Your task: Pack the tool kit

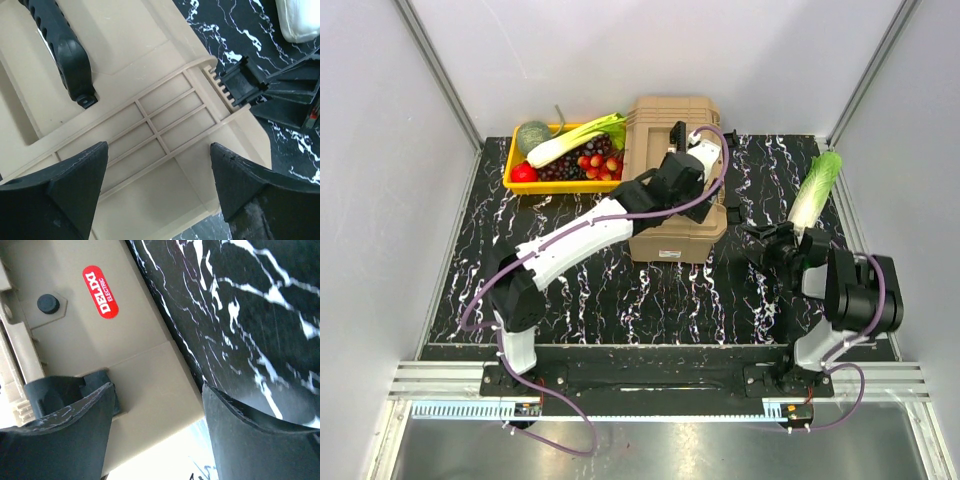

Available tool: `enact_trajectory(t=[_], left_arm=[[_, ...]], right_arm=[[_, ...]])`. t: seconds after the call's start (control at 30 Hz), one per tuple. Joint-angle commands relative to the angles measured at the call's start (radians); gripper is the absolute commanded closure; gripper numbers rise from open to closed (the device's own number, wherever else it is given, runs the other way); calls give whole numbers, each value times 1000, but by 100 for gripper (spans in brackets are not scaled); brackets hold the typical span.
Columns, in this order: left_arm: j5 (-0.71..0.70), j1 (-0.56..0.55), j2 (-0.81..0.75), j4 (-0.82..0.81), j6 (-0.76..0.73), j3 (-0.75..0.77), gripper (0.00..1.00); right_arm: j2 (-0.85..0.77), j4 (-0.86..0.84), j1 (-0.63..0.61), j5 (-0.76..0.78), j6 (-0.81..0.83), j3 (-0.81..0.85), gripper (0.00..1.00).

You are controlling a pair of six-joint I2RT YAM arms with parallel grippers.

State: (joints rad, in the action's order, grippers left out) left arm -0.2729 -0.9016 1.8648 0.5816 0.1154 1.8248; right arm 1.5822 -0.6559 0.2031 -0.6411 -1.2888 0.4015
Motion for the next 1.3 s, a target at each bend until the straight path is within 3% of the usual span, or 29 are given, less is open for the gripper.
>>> enact_trajectory(t=[0.0, 0.17, 0.27, 0.5, 1.27], left_arm=[[-129, -26, 83, 116, -23, -151, 14], [-138, -45, 86, 112, -28, -288, 16], [-109, -45, 71, 107, -17, -340, 18], [-66, -45, 43, 75, -10, -479, 21], [-3, -46, 122, 162, 35, -364, 27]], right_arm=[[166, -380, -1, -77, -96, 25, 25], [389, -770, -21, -85, -291, 45, 26], [464, -881, -62, -51, -340, 65, 26], [460, -893, -172, 40, -369, 74, 27], [187, -875, -229, 106, -495, -18, 34]])
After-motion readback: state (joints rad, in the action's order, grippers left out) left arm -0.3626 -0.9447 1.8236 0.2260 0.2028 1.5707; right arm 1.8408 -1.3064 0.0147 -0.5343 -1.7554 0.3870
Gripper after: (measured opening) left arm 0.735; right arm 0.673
